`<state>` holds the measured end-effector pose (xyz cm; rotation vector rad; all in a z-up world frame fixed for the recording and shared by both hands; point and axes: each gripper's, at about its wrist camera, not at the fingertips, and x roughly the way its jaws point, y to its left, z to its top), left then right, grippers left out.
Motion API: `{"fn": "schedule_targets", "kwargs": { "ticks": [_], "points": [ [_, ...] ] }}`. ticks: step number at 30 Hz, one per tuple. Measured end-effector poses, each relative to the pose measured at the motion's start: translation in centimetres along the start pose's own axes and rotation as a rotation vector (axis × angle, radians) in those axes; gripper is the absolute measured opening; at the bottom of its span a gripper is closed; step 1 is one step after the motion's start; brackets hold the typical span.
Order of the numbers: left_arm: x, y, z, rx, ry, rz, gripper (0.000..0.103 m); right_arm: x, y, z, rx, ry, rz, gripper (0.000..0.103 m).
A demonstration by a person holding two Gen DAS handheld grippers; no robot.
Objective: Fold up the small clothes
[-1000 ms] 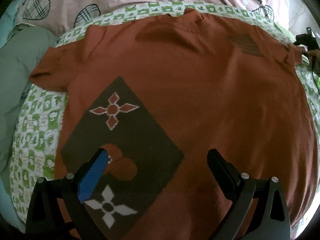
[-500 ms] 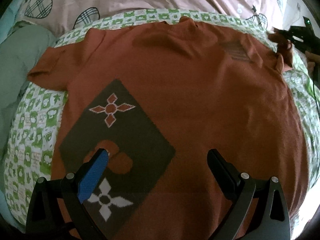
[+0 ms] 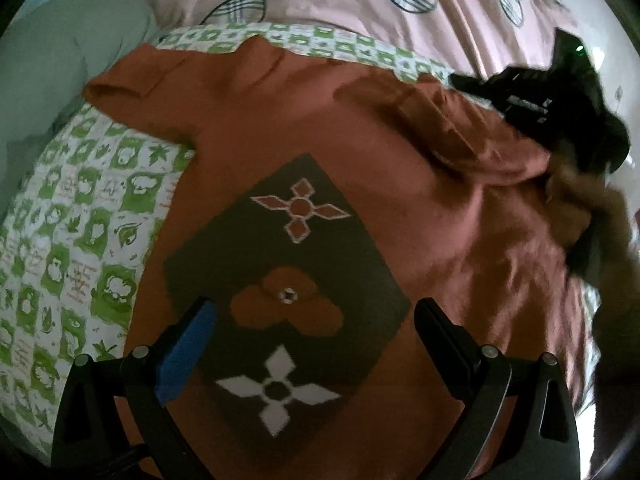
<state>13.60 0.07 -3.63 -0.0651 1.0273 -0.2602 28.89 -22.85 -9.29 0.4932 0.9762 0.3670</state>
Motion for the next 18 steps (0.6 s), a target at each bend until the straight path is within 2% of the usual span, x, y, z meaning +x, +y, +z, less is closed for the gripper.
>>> {"fn": "schedule_targets", "kwargs": {
  "ticks": [2, 3, 8, 10, 16, 17, 18],
  "points": [
    [0.3, 0.8, 0.3, -0.018, 0.003, -0.017, 0.1, 2.1, 0.4, -1.1, 0.004, 0.07, 0.017, 0.002],
    [0.6, 1.2, 0.5, -0.027, 0.009, -0.026, 0.099, 2.3, 0.5, -1.4, 0.001, 0.076, -0.001, 0.003],
    [1.4, 1.7, 2.5, -0.059, 0.01, -0.11, 0.1, -0.2, -1.6, -2.2, 0.049, 0.028, -0.065, 0.003],
    [1.9, 1.5, 4.0, -0.073, 0.01, -0.151, 0.099, -1.4, -2.2, -1.7, 0.028, 0.014, -0.111, 0.004],
    [2.3, 0.3, 6.0, -0.098, -0.025, -0.179, 0.1, -1.4, -2.9, 0.0, -0.045, 0.034, -0.212, 0.009],
    [2.2, 0.3, 6.0, -0.103, -0.025, -0.181, 0.1, -1.0, -2.9, 0.3, -0.058, 0.04, -0.225, 0.016],
    [2.2, 0.2, 5.8, -0.104, -0.022, -0.179, 0.099, -0.5, -2.9, 0.6, -0.07, 0.049, -0.235, 0.034]
  ]
}}
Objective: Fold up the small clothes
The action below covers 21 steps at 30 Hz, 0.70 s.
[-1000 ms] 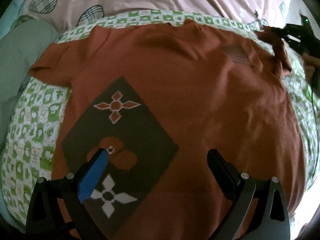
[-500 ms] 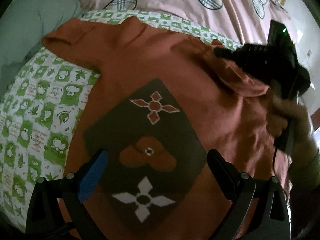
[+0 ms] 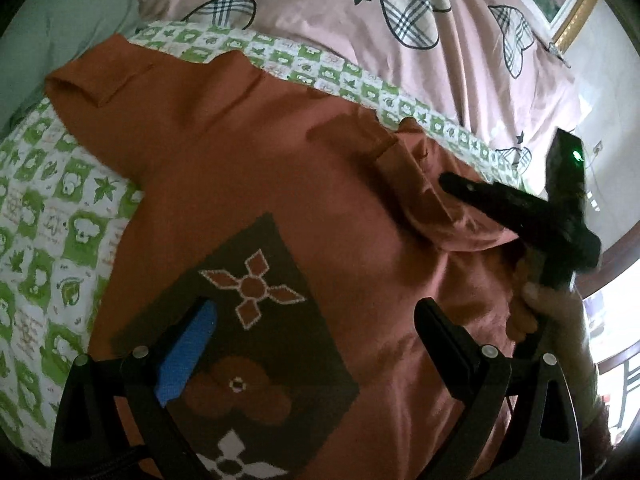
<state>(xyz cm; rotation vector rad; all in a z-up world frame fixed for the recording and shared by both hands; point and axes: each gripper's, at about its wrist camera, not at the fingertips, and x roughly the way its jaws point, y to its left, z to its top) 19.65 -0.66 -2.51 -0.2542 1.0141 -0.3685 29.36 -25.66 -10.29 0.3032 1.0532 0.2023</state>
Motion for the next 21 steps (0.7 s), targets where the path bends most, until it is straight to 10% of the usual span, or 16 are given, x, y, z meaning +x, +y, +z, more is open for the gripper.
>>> {"fn": "schedule_targets", "kwargs": {
  "ticks": [2, 6, 8, 9, 10, 16, 21],
  "points": [
    [0.0, 0.2, -0.5, 0.006, 0.009, 0.012, 0.1, 0.8, -0.2, 0.4, -0.009, 0.007, -0.015, 0.062],
    [-0.2, 1.5, -1.5, -0.006, 0.02, 0.03, 0.1, 2.1, -0.1, 0.5, -0.036, 0.04, -0.05, 0.063],
    [0.0, 2.2, -1.6, -0.025, 0.028, 0.028, 0.099, 3.3, -0.2, 0.3, -0.046, 0.078, -0.088, 0.048],
    [0.1, 2.6, -1.7, -0.037, 0.031, 0.026, 0.099, 4.0, -0.4, 0.2, -0.045, 0.102, -0.076, 0.015],
    [0.0, 2.9, -1.8, -0.045, 0.031, 0.024, 0.099, 4.5, -0.5, 0.2, -0.03, 0.122, -0.054, 0.007],
    [-0.8, 4.2, -2.1, -0.061, 0.01, 0.019, 0.099, 2.9, 5.3, 1.3, -0.111, 0.007, 0.139, 0.007],
    [-1.2, 5.0, -2.1, -0.078, 0.006, -0.004, 0.099, 6.3, 9.3, 1.8, -0.107, 0.08, 0.227, 0.011]
  ]
}}
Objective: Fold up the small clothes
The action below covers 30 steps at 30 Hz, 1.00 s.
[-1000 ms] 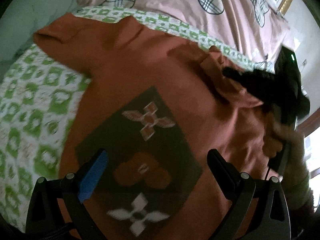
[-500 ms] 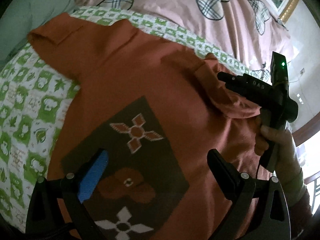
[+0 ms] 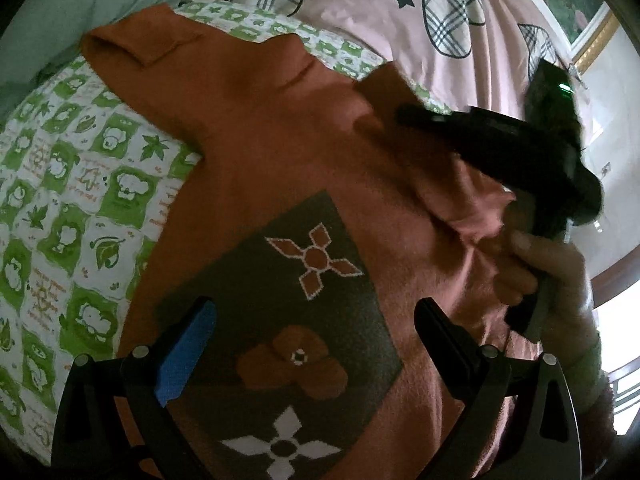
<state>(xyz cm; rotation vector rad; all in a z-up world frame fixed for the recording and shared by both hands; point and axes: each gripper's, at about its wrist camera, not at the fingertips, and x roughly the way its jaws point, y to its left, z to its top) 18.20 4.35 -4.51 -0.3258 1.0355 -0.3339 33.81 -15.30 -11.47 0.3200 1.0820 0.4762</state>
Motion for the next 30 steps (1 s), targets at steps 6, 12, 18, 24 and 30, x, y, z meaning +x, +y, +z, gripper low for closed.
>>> {"fn": "schedule_targets", "kwargs": {
  "ticks": [6, 12, 18, 24, 30],
  "points": [
    [0.6, 0.4, 1.6, 0.021, -0.006, -0.054, 0.1, -3.2, -1.8, -2.2, 0.131, -0.052, 0.022, 0.039],
    [5.4, -0.3, 6.8, 0.03, 0.027, -0.132, 0.099, -11.9, -4.5, -5.0, 0.205, -0.19, -0.04, 0.057],
    [8.6, 0.9, 10.5, -0.019, 0.036, -0.191, 0.099, -19.2, -7.2, -10.2, 0.277, -0.26, -0.133, 0.057],
    [9.3, -0.8, 11.5, 0.13, 0.075, -0.22, 0.065, -22.9, -10.6, -14.3, 0.378, -0.289, -0.221, 0.057],
    [6.3, -3.5, 13.0, 0.254, -0.048, -0.064, 0.005, -24.4, -12.9, -14.7, 0.415, -0.33, -0.312, 0.057]
  ]
}}
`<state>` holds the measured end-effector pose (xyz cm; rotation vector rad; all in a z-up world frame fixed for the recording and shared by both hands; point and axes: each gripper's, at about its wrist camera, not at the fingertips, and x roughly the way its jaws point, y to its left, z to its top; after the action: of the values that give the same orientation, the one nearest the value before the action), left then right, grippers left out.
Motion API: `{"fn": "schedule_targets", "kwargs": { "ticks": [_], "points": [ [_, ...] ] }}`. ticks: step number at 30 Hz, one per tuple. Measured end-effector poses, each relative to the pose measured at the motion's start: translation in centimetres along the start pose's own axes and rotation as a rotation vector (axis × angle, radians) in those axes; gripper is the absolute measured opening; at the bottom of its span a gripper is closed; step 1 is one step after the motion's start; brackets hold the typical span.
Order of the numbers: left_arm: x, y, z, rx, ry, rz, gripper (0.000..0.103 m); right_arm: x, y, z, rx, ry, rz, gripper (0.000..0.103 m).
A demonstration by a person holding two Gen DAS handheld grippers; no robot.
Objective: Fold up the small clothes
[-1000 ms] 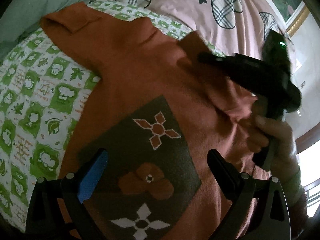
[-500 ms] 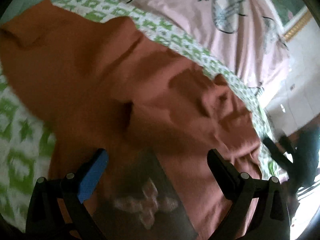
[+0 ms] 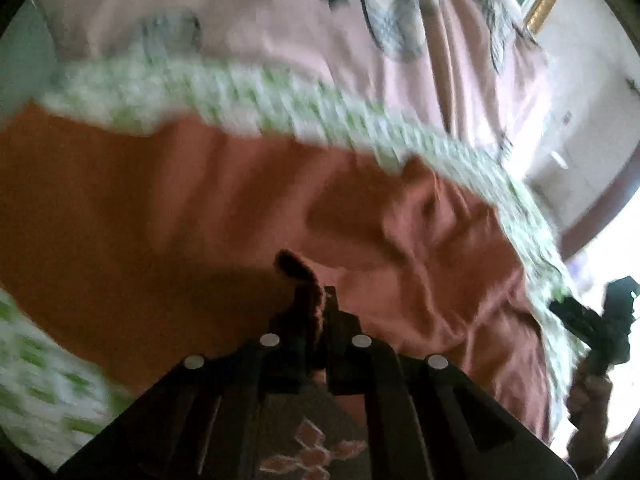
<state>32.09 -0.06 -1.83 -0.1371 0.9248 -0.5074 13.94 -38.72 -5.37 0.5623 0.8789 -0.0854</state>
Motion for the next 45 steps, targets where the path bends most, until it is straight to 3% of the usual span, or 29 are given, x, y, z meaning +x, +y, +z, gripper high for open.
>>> {"fn": "schedule_targets", "kwargs": {
  "ticks": [2, 5, 7, 8, 9, 11, 12, 13, 14, 15, 16, 17, 21, 23, 25, 27, 30, 33, 39, 41, 43, 44, 45],
  "points": [
    [0.4, 1.1, 1.3, -0.029, -0.003, 0.073, 0.005, 0.5, -0.2, 0.5, -0.021, 0.001, -0.049, 0.057],
    [3.3, 2.9, 1.9, -0.103, 0.1, 0.069, 0.008, 2.2, -0.4, 1.1, -0.046, 0.033, -0.103, 0.057],
    [4.2, 3.9, 1.4, -0.172, 0.136, 0.051, 0.023, 3.7, -0.3, 1.4, -0.069, 0.066, -0.145, 0.057],
    [4.2, 4.4, 1.1, -0.213, 0.14, 0.015, 0.043, 4.4, -0.3, 1.5, -0.08, 0.079, -0.154, 0.057],
    [4.1, 4.7, 0.5, -0.23, 0.124, -0.007, 0.05, 5.2, -0.3, 1.7, -0.087, 0.096, -0.164, 0.057],
    [3.8, 4.7, -0.1, -0.232, 0.113, -0.025, 0.051, 6.7, -0.8, 1.9, -0.079, 0.131, -0.181, 0.057],
    [3.8, 4.5, -0.2, -0.226, 0.117, -0.031, 0.051, 7.2, -1.2, 1.9, -0.065, 0.151, -0.173, 0.056],
    [3.7, 4.3, -0.3, -0.212, 0.117, -0.036, 0.048, 7.7, -1.5, 1.9, -0.053, 0.173, -0.15, 0.048],
    [3.4, 4.0, -0.3, -0.189, 0.113, -0.031, 0.037, 7.9, -1.7, 1.9, -0.043, 0.185, -0.124, 0.016],
    [2.8, 3.2, -0.2, -0.152, 0.108, -0.018, 0.009, 7.7, -2.0, 2.1, -0.023, 0.185, -0.089, 0.014],
    [2.1, 2.6, 0.0, -0.128, 0.102, -0.016, 0.003, 7.1, -2.4, 2.5, 0.003, 0.169, -0.066, 0.014],
    [1.5, 2.2, 0.4, -0.115, 0.092, -0.024, 0.006, 6.5, -2.9, 3.0, 0.025, 0.153, -0.06, 0.013],
    [0.3, 1.5, 1.9, -0.088, 0.045, 0.054, 0.006, 5.2, -4.4, 4.0, 0.075, 0.12, -0.131, 0.013],
    [0.8, 2.0, 1.6, -0.123, 0.073, 0.034, 0.008, 5.0, -4.1, 3.8, 0.084, 0.128, -0.13, 0.017],
    [0.6, 2.5, 0.8, -0.143, 0.085, -0.004, 0.02, 3.9, -3.1, 3.3, 0.052, 0.104, -0.157, 0.028],
    [-0.1, 2.7, -0.6, -0.135, 0.079, 0.004, 0.051, 2.8, -1.2, 2.9, 0.012, 0.062, -0.111, 0.038],
    [-0.7, 2.9, -2.9, -0.126, 0.078, -0.011, 0.053, 2.8, 2.7, 1.6, -0.072, 0.087, 0.041, 0.043],
    [0.1, 2.8, -4.4, -0.121, 0.118, -0.037, 0.053, 4.2, 5.9, 0.5, -0.112, 0.129, 0.119, 0.043],
    [1.5, 2.4, -4.1, -0.11, 0.094, -0.037, 0.053, 6.6, 6.7, 0.0, -0.124, 0.158, 0.08, 0.043],
    [1.7, 2.4, -3.7, -0.102, 0.074, -0.043, 0.05, 7.4, 5.8, 0.3, -0.096, 0.165, 0.065, 0.043],
    [2.3, 2.0, -3.2, -0.075, 0.068, -0.026, 0.012, 8.1, 5.0, 0.4, -0.08, 0.166, 0.007, 0.043],
    [2.6, 1.9, -2.9, -0.064, 0.073, 0.004, 0.005, 8.3, 4.5, 0.4, -0.07, 0.166, -0.018, 0.043],
    [2.5, 2.1, -2.6, -0.075, 0.062, 0.016, 0.004, 8.8, 3.7, 0.7, -0.05, 0.163, -0.048, 0.043]
  ]
}}
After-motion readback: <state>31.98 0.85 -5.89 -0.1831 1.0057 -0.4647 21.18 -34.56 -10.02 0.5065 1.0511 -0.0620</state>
